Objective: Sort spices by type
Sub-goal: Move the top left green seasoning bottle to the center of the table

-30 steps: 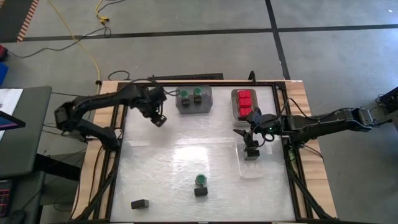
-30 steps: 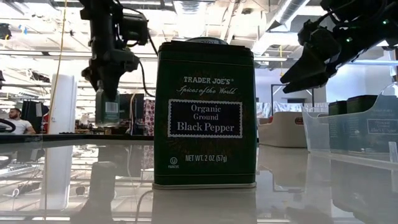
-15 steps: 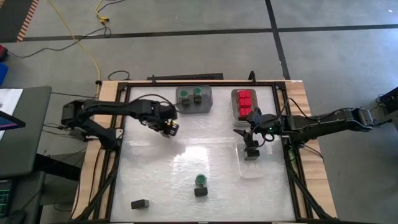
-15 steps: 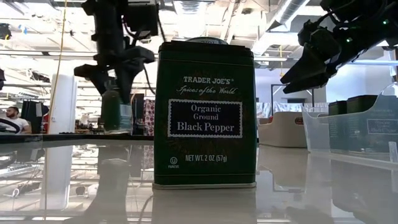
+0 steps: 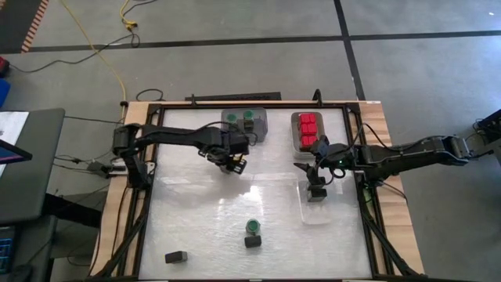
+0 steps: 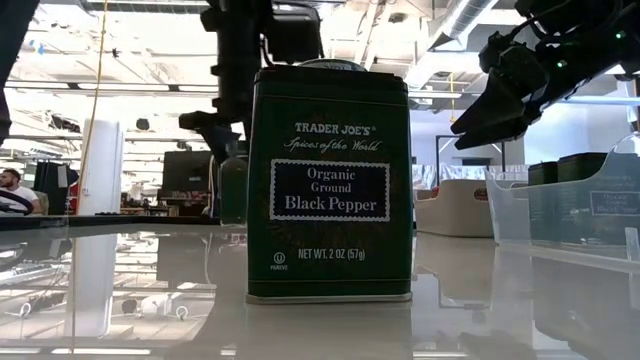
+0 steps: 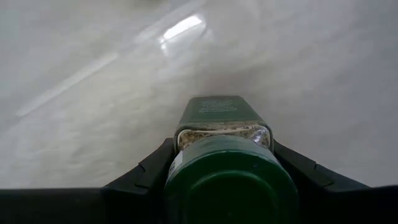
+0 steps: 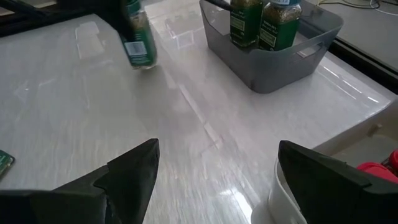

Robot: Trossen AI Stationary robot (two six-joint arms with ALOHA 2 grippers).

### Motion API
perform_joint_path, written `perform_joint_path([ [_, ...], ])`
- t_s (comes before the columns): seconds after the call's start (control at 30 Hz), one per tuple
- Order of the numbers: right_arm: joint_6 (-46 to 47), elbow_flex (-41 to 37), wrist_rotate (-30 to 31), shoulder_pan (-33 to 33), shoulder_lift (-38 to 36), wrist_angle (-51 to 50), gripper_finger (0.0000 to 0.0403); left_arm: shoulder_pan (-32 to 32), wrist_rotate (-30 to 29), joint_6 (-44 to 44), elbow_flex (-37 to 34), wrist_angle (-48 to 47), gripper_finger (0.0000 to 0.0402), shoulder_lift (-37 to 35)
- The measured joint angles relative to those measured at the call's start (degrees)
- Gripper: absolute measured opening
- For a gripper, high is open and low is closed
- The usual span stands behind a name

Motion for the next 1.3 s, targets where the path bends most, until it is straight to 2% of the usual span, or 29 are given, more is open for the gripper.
perform_joint_path([
  [0.1, 0.0, 0.0, 0.0, 0.0, 0.0, 0.0, 0.0356, 1.2, 0.0, -0.8, 1.3, 0.2, 0.0201, 1.5],
  [0.23, 0.0, 0.0, 0.0, 0.0, 0.0, 0.0, 0.0356, 2.7, 0.1, -1.7, 1.3, 0.4, 0.0252, 1.3],
  [0.33, -0.3, 0.0, 0.0, 0.0, 0.0, 0.0, 0.0356, 3.5, 0.0, -2.4, 1.3, 0.9, 0.0273, 1.4],
  [0.57, -0.4, 0.0, 0.0, 0.0, 0.0, 0.0, 0.0356, 4.2, 1.2, -2.2, 1.3, 0.9, 0.0276, 1.4],
  [0.83, -0.4, 0.0, 0.0, 0.0, 0.0, 0.0, 0.0356, 4.3, 3.6, 1.9, 1.3, -0.7, 0.0276, 0.2],
  [1.13, -0.4, 0.0, 0.0, 0.0, 0.0, 0.0, 0.0356, 4.3, 0.1, 4.1, 1.3, -2.6, 0.0276, -7.5],
  [1.3, -0.4, 0.0, 0.0, 0.0, 0.0, -0.1, 0.0356, 3.2, -6.8, 2.6, 1.3, -14.1, 0.0277, -12.2],
])
